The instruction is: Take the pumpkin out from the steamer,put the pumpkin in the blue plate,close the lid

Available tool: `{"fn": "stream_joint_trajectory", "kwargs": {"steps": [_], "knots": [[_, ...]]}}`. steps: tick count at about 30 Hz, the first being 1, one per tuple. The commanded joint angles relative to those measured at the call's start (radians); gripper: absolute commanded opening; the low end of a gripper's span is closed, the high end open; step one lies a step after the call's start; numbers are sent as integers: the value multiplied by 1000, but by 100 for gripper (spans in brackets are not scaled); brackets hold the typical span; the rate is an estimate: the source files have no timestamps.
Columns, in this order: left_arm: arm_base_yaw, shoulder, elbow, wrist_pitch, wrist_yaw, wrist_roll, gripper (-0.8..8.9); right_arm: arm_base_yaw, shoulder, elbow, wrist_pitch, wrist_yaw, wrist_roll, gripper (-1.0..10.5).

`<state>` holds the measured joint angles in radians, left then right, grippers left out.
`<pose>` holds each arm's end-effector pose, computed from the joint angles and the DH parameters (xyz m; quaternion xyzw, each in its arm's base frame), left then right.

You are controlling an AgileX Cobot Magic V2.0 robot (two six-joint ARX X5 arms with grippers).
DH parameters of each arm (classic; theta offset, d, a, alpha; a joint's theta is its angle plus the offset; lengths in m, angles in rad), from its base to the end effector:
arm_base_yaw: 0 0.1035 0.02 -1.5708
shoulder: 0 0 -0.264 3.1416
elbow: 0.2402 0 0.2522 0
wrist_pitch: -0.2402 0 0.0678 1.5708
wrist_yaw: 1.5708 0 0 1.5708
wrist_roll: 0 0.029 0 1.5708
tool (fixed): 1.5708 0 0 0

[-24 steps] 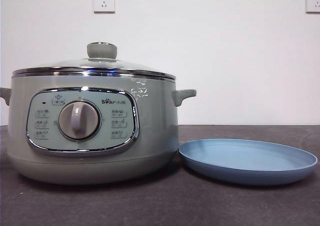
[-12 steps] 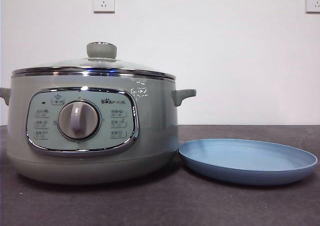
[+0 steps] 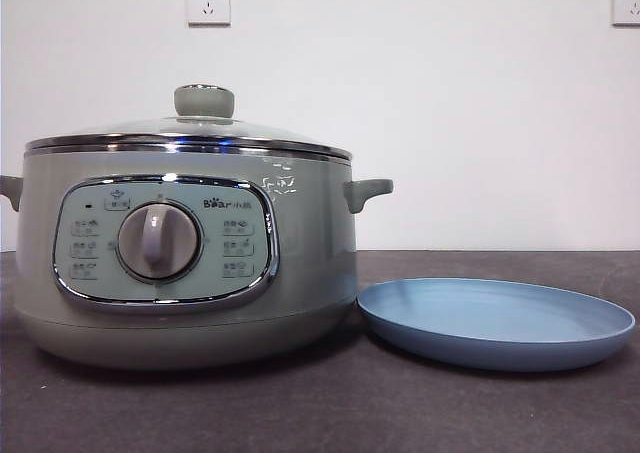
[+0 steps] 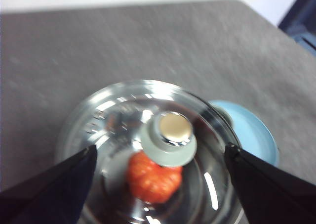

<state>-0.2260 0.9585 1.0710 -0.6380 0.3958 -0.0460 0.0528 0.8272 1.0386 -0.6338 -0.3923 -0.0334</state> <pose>0.1795 -0.0527 0.3592 -0.0432 0.2655 -0.2894 0.9186 0.1537 0.0192 0.3691 0.0195 0.2030 0.2192 0.9541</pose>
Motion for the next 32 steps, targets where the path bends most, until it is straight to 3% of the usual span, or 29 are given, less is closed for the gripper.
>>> {"fn": "stream_joint_trajectory", "kwargs": {"steps": [1, 14, 26, 28, 32], "knots": [[-51, 76, 52, -15, -8, 16, 431, 3, -1, 5, -12, -3, 2, 473], [-210, 385, 207, -21, -185, 80, 431, 3, -1, 5, -56, -2, 1, 472], [-263, 499, 207, -24, -246, 103, 422, 3, -1, 5, -56, -2, 1, 472], [-270, 499, 207, -22, -269, 103, 310, 3, -1, 5, -56, -2, 1, 471], [-272, 499, 207, -27, -291, 122, -26, 3, -1, 5, -57, -2, 1, 470]]}}
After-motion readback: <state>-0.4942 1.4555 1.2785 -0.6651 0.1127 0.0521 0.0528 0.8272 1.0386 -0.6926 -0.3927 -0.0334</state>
